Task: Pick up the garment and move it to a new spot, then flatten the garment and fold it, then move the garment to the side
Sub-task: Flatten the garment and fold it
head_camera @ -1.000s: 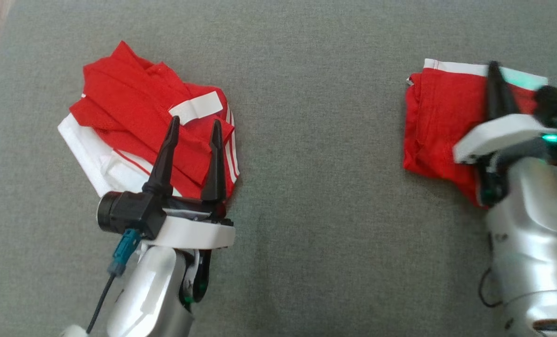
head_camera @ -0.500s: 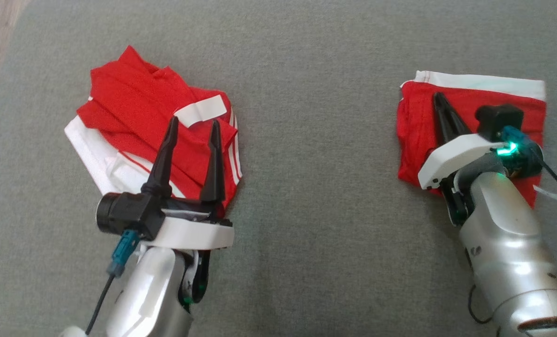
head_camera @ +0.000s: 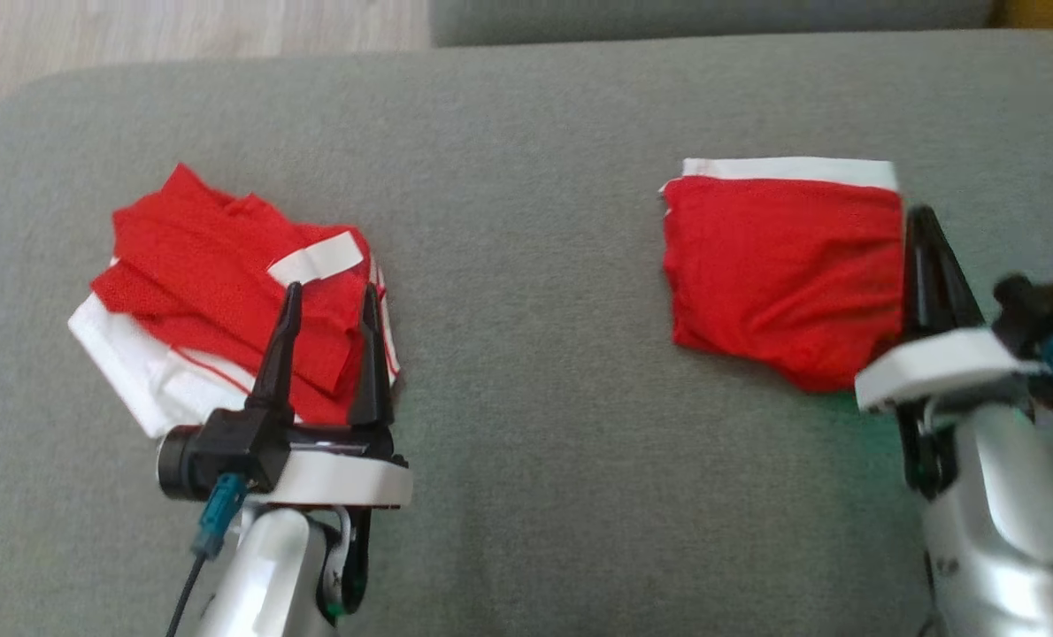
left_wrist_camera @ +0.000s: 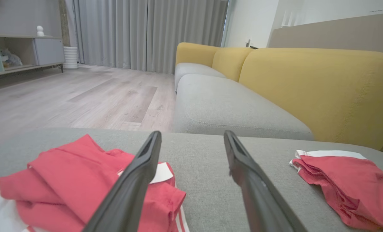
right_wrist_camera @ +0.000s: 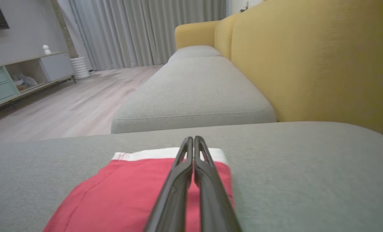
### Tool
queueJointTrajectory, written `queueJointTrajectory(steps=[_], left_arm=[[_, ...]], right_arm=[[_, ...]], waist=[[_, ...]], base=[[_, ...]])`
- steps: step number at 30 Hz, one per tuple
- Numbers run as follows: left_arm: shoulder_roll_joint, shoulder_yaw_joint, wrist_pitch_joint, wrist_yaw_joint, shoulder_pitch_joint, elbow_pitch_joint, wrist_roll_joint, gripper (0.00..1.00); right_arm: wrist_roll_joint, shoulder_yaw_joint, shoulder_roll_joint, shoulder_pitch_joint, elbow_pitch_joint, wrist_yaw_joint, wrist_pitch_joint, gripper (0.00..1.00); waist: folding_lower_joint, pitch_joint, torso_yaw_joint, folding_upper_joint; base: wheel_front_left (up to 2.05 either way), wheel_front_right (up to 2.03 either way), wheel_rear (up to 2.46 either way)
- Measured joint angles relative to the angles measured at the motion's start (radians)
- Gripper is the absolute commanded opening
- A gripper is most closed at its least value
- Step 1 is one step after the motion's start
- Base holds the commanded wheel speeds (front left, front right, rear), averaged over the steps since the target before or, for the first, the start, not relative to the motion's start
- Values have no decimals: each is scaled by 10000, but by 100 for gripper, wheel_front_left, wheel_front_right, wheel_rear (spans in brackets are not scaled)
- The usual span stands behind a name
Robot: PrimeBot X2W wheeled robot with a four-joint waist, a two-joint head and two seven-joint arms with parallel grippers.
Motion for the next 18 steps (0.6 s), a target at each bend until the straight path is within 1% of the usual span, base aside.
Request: queueJointTrajectory(steps=[1,2,8,10,18], left_arm=[[2,13,0,-2,38,25,0,100],[2,31,0,-8,61,48,0,100],[4,224,0,-25,314,79,67,100],[4,259,0,-67,462,88,75,100],[8,351,0,-117,577,104,88,100]], right_arm=[[0,-48,-2,267,-238,0,0,74],[4,-79,4,538,-445,0,0,100],[21,35,146,1926,-1229,0,48,100],[261,173,146,2219,-1371,0,50,100],[477,360,184,2418,-1758,0,140,100]], waist=[[0,-82,-74,0],[-1,-160,-144,0],[0,-482,-546,0],[-1,-568,-633,0],[0,-667,-745,0]], base=[[0,0,0],[0,0,0],[0,0,0],[0,0,0],[0,0,0]])
